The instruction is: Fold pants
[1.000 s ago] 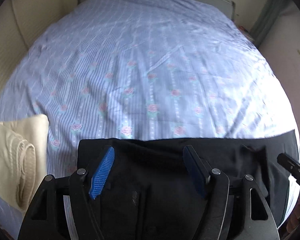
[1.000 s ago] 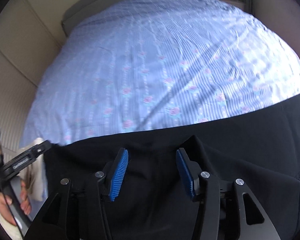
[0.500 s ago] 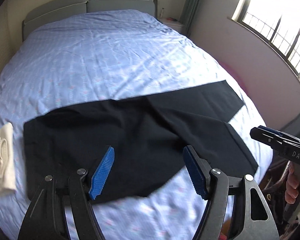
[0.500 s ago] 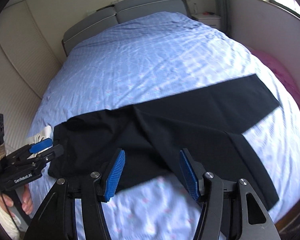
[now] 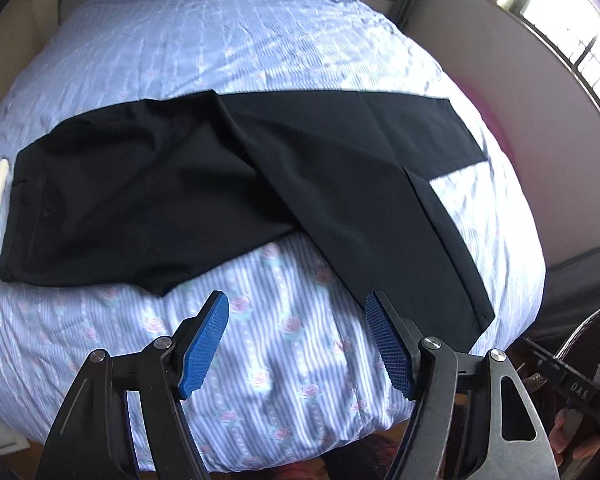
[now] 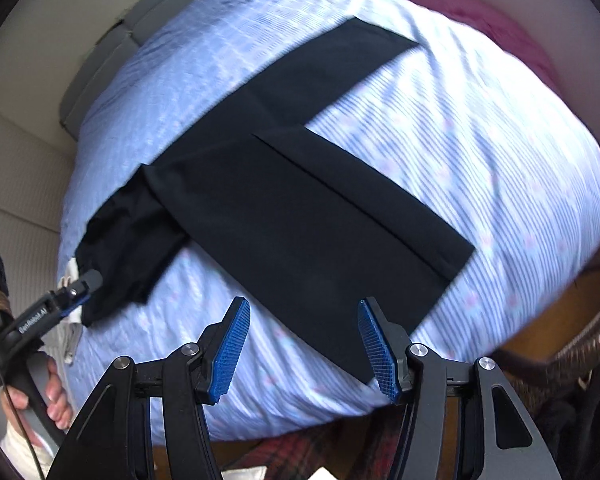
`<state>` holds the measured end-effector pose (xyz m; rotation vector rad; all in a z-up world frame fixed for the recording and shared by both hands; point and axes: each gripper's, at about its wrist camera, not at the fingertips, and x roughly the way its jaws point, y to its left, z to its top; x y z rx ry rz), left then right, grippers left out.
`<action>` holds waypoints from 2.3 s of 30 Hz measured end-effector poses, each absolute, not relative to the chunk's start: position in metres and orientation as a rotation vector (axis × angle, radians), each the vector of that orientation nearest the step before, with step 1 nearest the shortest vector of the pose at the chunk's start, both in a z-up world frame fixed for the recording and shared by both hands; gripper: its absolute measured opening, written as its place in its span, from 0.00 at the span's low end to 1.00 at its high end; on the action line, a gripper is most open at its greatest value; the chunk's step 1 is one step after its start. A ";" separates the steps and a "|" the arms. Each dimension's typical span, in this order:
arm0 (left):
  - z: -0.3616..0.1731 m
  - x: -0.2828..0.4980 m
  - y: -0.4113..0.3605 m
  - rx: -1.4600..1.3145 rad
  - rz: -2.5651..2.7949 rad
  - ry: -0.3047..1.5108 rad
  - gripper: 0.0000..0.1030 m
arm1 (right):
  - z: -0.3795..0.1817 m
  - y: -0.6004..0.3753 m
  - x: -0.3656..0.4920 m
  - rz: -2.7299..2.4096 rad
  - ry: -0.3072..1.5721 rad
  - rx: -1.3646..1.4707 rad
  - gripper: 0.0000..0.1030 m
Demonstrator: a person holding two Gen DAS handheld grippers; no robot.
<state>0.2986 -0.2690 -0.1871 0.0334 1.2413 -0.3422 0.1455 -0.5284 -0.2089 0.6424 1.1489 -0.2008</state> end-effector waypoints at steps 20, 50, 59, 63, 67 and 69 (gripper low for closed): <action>-0.330 0.365 -0.349 0.084 -0.489 1.497 0.58 | -0.375 -0.519 0.101 -0.474 1.223 1.154 0.53; -0.182 0.542 -0.501 0.025 -0.468 1.271 0.08 | -0.143 -0.756 0.350 -0.322 0.783 0.892 0.09; -0.247 0.604 -0.527 0.055 -0.286 1.385 0.09 | -0.220 -0.811 0.463 -0.237 0.967 0.850 0.09; -0.252 0.615 -0.545 0.027 -0.289 1.412 0.33 | -0.232 -0.817 0.484 -0.291 1.037 0.780 0.18; -0.213 0.607 -0.578 0.050 -0.375 1.288 0.55 | -0.194 -0.811 0.473 -0.320 0.976 0.591 0.47; -0.195 0.593 -0.589 0.095 -0.404 1.231 0.55 | -0.174 -0.807 0.465 -0.313 0.954 0.512 0.47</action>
